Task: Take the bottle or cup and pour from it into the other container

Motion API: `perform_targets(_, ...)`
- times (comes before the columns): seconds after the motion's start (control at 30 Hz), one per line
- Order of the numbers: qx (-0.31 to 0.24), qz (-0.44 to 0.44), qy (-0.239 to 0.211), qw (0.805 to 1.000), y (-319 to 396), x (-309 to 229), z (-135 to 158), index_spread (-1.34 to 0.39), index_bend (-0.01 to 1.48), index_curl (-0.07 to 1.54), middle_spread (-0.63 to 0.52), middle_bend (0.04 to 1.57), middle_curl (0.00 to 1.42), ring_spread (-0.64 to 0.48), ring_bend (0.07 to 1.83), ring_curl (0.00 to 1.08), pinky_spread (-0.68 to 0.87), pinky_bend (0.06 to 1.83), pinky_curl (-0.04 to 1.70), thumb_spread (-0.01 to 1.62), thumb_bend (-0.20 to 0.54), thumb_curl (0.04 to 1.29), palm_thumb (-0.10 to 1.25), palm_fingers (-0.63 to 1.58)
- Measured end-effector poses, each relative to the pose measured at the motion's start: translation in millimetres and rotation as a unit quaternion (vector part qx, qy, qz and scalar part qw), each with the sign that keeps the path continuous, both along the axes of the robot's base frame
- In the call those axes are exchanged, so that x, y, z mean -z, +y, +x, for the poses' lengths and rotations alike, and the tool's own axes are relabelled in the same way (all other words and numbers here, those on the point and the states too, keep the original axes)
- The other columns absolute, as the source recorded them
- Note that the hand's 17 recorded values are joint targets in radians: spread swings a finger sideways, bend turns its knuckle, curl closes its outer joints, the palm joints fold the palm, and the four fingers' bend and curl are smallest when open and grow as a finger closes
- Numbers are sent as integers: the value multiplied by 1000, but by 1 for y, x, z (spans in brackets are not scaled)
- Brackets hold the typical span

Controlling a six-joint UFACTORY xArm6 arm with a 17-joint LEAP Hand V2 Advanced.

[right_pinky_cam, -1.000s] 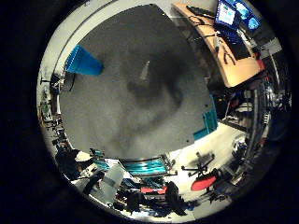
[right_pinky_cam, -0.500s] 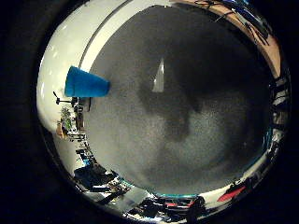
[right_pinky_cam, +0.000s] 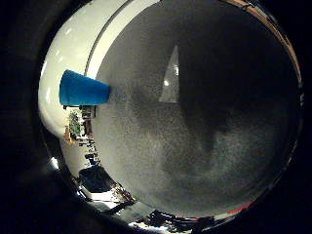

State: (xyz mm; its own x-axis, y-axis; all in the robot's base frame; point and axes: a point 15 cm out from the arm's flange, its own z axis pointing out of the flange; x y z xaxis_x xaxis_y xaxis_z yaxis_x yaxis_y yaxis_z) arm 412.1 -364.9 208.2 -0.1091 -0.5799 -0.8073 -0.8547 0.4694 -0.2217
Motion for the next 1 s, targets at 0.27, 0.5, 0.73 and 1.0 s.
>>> perform_targets(0.27, -17, 15, -4, 1000, 20, 11, 20, -153, 146, 238, 142, 198, 324, 155, 266, 276, 329, 387, 322, 944, -29, 296, 441, -4)
perform_targets(0.5, -36, 24, -4, 999, 41, 19, 37, -146, 148, 244, 140, 200, 331, 151, 276, 278, 326, 381, 322, 940, -29, 298, 456, 2)
perform_targets(0.73, -54, 25, -4, 998, 60, 20, 52, -146, 147, 248, 141, 203, 335, 145, 283, 278, 313, 384, 323, 941, -28, 298, 468, 13)
perform_targets(1.0, -79, 32, -5, 996, 89, 21, 69, -136, 146, 248, 138, 219, 338, 143, 299, 277, 314, 376, 320, 942, -27, 299, 478, 39)
